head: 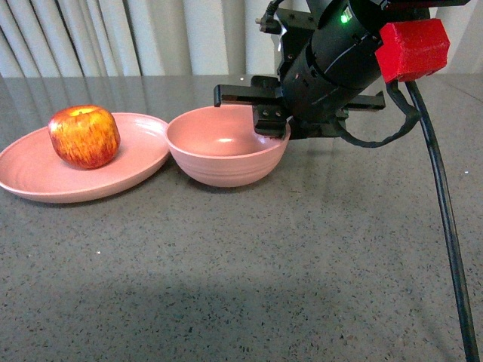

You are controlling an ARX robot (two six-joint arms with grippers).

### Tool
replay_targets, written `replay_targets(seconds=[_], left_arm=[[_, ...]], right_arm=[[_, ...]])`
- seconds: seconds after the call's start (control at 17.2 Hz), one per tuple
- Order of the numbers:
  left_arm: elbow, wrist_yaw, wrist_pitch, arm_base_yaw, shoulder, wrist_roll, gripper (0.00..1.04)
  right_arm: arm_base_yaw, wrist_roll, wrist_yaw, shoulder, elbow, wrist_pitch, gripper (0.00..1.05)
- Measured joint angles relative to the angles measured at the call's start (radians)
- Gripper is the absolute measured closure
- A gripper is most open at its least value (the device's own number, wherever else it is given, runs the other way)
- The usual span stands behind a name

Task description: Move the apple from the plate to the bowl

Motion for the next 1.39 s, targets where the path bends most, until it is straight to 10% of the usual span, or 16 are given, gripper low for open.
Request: replay_targets(seconds=[0.41,0.7,0.99,1.16,1.39], left_arm=[[0.000,0.000,0.000,0.000,0.000,0.000,0.07],[0.000,0.000,0.000,0.000,0.000,0.000,0.07],[0.000,0.000,0.000,0.000,0.000,0.000,0.07],[0.000,0.000,0.000,0.000,0.000,0.000,0.07],[0.000,0.000,0.000,0.000,0.000,0.000,0.07]], right_arm=[[-0.088,0.000,-0.081,-0.324,-0.165,0.124,0.06],[-0.244,-0.031,-0.071,-0.983,-0.710,0.449,0.07],[-0.260,-0.040,0.051,-1.474,-1.117,0.343,0.08],[-0.266,-0.188,0.163,-1.730,-1.248,0.222,0.35],[-0.467,-0.243,0.000,-1.905,-1.343,0.196,0.75]])
